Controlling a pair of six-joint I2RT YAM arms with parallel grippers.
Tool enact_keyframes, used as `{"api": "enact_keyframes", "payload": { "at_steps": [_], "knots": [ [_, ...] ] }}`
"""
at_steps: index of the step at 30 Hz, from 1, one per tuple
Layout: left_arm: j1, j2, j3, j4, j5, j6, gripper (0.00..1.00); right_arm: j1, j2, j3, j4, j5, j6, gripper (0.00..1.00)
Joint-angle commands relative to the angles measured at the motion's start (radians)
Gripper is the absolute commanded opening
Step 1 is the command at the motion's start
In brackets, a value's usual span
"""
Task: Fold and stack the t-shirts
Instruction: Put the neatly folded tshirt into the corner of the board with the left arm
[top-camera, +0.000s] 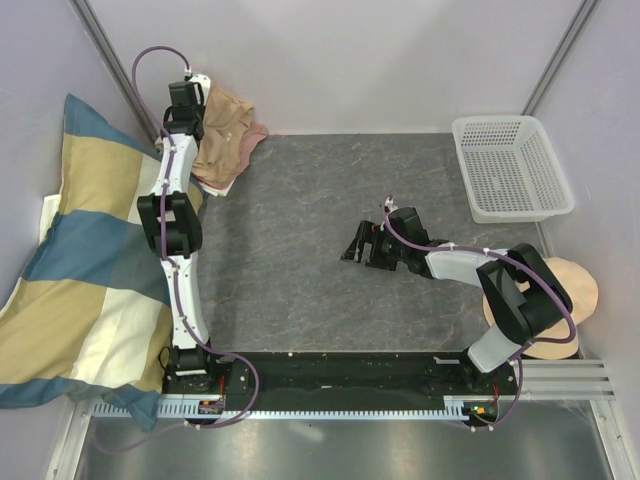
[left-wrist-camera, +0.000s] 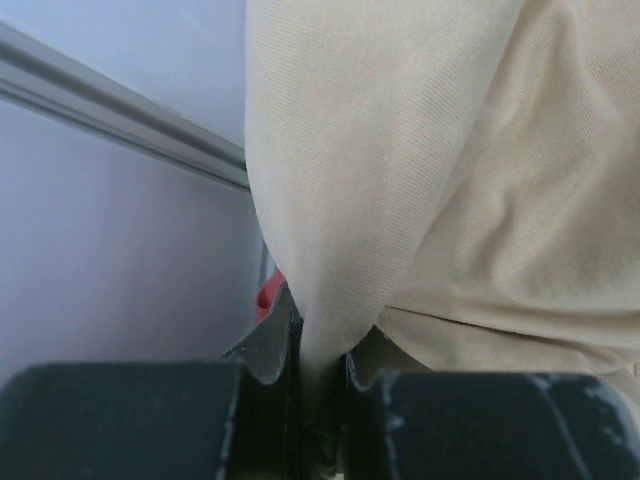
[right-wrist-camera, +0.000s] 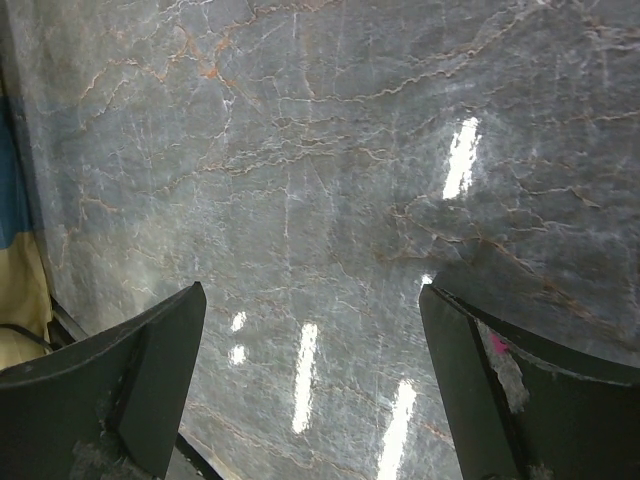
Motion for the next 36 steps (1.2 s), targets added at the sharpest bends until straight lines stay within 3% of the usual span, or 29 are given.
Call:
{"api": "enact_keyframes", "payload": {
  "at_steps": [1,2,3,9,21,28,32,36],
  "knots": [
    [0.020,-0.019,0.044,0.121,-0.036,0.031,0.33,0.014,0.057,-0.009,-0.072,0.019,-0.001,0.98],
    [0.019,-0.027,0.037,0.124,-0.022,0.014,0.42,0.016,0.059,-0.011,-0.071,0.019,-0.001,0.98],
    [0.019,-0.035,0.029,0.126,-0.011,0.002,0.73,0.016,0.060,-0.012,-0.069,0.017,0.001,0.98],
    [0.005,-0.104,-0.034,0.135,0.026,-0.047,1.00,0.034,0.054,-0.017,-0.054,0.020,0.012,0.98],
    [-0.024,-0.312,-0.157,0.139,0.091,-0.146,1.00,0.079,0.011,-0.034,-0.040,0.027,0.031,0.98],
    [-0.032,-0.323,-0.278,0.141,0.111,-0.247,1.00,0.094,-0.038,-0.046,-0.045,0.034,0.025,0.98],
    [-0.046,-0.357,-0.388,0.159,0.150,-0.365,1.00,0.094,0.000,0.052,-0.078,0.042,-0.025,0.98],
    [-0.063,-0.371,-0.538,0.240,0.077,-0.391,1.00,0.094,0.037,0.181,-0.123,0.036,-0.045,0.98]
  ]
}}
